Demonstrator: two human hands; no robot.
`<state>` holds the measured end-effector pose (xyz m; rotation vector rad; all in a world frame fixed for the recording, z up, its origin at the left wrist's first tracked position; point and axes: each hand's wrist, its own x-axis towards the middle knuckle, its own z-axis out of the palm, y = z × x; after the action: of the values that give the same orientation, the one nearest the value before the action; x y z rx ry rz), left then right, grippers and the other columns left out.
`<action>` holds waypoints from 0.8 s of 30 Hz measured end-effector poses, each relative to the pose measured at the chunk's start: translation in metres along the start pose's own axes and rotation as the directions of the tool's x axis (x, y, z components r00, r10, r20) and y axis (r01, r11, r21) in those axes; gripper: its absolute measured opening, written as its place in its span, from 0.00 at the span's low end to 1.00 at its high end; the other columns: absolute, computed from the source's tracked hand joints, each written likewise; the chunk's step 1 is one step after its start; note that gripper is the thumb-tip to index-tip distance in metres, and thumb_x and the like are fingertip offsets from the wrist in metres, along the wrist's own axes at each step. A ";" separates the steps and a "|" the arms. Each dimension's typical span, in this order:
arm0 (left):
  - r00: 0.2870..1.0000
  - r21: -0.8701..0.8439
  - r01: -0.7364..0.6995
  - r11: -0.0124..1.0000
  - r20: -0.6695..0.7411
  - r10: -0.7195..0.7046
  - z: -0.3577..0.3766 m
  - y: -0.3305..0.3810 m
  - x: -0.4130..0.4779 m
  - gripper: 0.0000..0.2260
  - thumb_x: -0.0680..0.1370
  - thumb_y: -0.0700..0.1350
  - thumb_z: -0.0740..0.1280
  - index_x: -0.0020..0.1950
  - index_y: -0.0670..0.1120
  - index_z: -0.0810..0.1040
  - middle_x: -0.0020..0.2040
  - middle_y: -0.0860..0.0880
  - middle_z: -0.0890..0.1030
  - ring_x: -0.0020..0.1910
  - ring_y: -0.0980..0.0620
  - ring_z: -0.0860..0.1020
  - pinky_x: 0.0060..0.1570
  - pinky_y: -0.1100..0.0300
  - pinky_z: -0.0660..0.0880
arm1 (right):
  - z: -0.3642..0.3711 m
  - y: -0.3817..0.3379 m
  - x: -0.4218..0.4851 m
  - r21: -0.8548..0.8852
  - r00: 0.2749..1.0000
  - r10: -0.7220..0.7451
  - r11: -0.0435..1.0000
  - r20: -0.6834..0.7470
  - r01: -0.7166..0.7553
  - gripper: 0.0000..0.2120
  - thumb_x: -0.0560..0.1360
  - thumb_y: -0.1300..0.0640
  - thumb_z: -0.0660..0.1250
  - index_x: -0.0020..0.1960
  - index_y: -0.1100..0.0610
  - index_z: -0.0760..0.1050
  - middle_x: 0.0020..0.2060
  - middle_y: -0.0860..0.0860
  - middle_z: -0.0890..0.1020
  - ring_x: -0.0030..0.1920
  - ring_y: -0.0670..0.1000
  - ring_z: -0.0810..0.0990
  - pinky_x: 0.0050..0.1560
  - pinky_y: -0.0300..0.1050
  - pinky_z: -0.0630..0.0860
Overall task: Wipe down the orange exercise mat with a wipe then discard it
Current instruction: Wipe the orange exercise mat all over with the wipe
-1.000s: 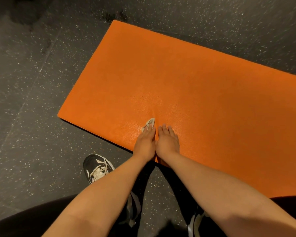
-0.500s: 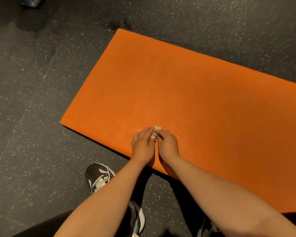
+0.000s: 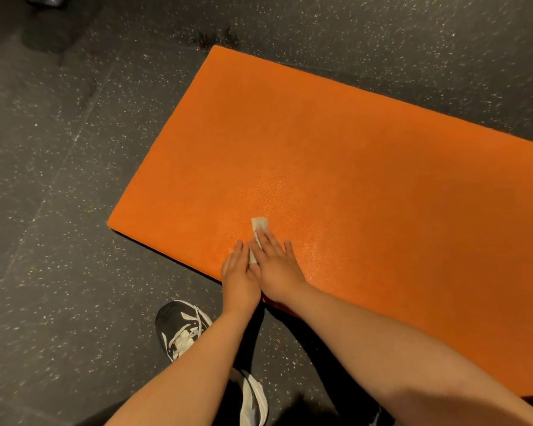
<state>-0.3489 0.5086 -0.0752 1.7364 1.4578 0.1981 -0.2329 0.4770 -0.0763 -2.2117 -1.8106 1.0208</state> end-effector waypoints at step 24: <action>0.983 0.349 0.044 0.936 0.150 -0.102 0.004 0.018 -0.002 0.30 0.85 0.50 0.57 0.83 0.50 0.45 0.82 0.52 0.41 0.81 0.50 0.44 0.78 0.49 0.38 | -0.025 0.053 -0.017 -0.010 0.942 0.288 0.956 -0.173 -0.295 0.40 0.79 0.63 0.56 0.83 0.52 0.38 0.82 0.50 0.40 0.80 0.50 0.34 0.77 0.59 0.32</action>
<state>-0.3345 0.5053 -0.0647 1.9174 1.4949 -0.2535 -0.1767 0.4546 -0.0753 -2.5568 -1.4726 0.8144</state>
